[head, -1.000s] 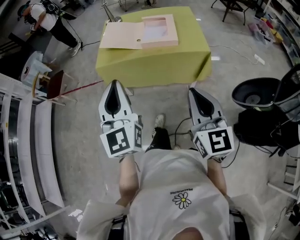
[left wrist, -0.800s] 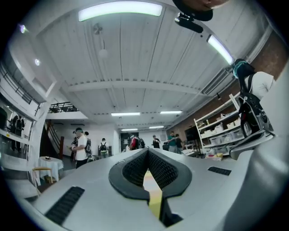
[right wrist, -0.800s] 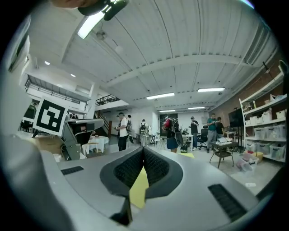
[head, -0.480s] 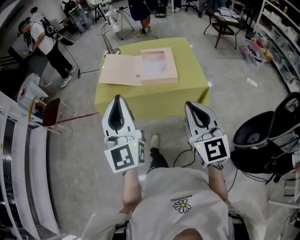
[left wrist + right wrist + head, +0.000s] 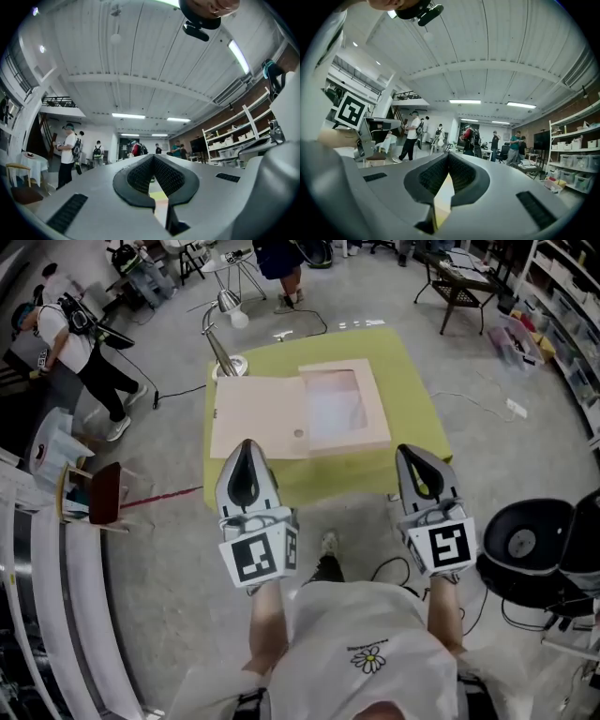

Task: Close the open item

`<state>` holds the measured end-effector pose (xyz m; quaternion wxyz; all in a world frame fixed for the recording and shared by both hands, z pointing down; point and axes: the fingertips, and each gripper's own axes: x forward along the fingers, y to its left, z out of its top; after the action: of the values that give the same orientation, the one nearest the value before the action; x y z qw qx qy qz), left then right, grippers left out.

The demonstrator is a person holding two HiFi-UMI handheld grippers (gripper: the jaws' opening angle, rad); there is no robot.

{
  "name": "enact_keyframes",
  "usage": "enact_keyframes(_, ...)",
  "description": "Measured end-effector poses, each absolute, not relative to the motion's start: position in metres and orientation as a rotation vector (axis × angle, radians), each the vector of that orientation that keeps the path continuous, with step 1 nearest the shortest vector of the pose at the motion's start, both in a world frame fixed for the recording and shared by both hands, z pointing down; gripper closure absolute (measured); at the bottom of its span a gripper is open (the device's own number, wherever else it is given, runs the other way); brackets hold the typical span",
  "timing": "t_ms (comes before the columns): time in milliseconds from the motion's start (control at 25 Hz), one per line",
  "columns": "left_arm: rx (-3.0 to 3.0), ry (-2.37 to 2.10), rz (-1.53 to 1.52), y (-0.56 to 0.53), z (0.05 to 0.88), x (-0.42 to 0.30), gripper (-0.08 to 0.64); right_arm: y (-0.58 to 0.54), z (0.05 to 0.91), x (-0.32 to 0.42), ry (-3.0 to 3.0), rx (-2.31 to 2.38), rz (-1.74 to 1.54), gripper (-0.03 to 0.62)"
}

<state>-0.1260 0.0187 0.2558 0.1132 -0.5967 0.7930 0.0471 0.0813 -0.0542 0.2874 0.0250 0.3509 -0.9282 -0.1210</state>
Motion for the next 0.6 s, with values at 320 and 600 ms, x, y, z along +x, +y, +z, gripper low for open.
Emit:
enact_keyframes(320, -1.821, 2.364, 0.183, -0.066, 0.268, -0.219, 0.546, -0.137, 0.305, -0.011, -2.858, 1.146, -0.210, 0.580)
enact_keyframes(600, -1.886, 2.497, 0.125, -0.081, 0.320, -0.242, 0.546, -0.158, 0.327, -0.034, -2.808, 1.089, -0.168, 0.580)
